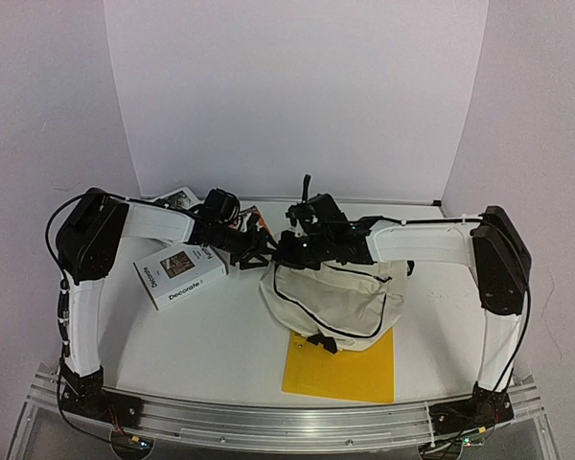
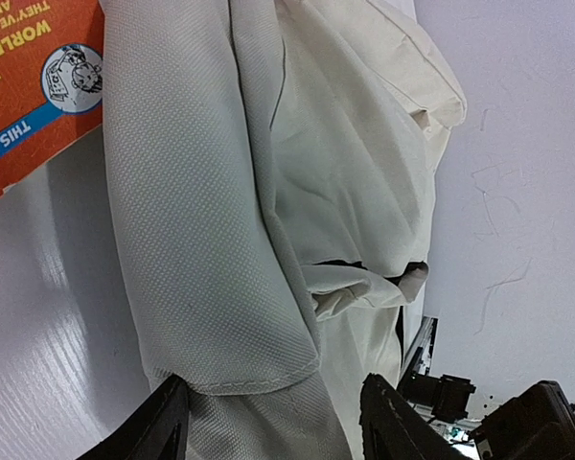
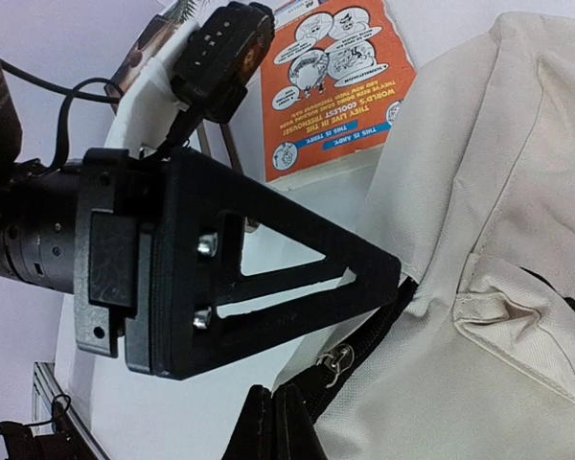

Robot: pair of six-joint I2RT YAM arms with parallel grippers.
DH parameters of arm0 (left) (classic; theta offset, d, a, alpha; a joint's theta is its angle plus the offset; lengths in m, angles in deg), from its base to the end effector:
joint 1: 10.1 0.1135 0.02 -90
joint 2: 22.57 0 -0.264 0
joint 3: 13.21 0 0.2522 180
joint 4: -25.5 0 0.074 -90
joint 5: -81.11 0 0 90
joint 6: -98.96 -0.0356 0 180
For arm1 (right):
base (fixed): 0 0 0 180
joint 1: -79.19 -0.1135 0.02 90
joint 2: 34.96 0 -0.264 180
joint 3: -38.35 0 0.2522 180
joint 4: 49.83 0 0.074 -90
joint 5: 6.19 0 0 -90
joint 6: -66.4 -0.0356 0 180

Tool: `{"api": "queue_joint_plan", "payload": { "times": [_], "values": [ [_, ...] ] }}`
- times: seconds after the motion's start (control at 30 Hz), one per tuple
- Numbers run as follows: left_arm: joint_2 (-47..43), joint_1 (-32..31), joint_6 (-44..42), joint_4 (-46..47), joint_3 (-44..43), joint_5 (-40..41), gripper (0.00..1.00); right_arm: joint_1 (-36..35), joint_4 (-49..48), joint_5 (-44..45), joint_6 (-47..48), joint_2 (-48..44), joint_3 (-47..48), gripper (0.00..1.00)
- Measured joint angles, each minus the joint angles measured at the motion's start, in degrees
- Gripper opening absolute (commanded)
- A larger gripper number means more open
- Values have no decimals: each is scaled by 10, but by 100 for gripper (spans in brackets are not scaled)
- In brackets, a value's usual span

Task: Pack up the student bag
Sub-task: Unzip the student bag at the center of the board.

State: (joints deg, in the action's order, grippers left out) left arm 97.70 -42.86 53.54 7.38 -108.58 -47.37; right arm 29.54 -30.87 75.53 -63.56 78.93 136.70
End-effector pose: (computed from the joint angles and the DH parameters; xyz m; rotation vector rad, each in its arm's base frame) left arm 0.3717 -0.2655 0.1658 0.1223 2.5786 -1.3886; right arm 0.2939 0.3538 0.2254 -0.2890 2.3453 0.9968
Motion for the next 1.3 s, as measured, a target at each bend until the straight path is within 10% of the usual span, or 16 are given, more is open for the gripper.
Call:
{"api": "queue_joint_plan", "payload": {
  "times": [0.43, 1.3],
  "values": [
    [30, -1, 3, 1, -6, -5, 30, -27, -10, -4, -17, -40, -60, 0],
    [67, -6, 16, 19, -54, 14, 6, -80, 21, 30, -84, -200, -222, 0]
  ]
}}
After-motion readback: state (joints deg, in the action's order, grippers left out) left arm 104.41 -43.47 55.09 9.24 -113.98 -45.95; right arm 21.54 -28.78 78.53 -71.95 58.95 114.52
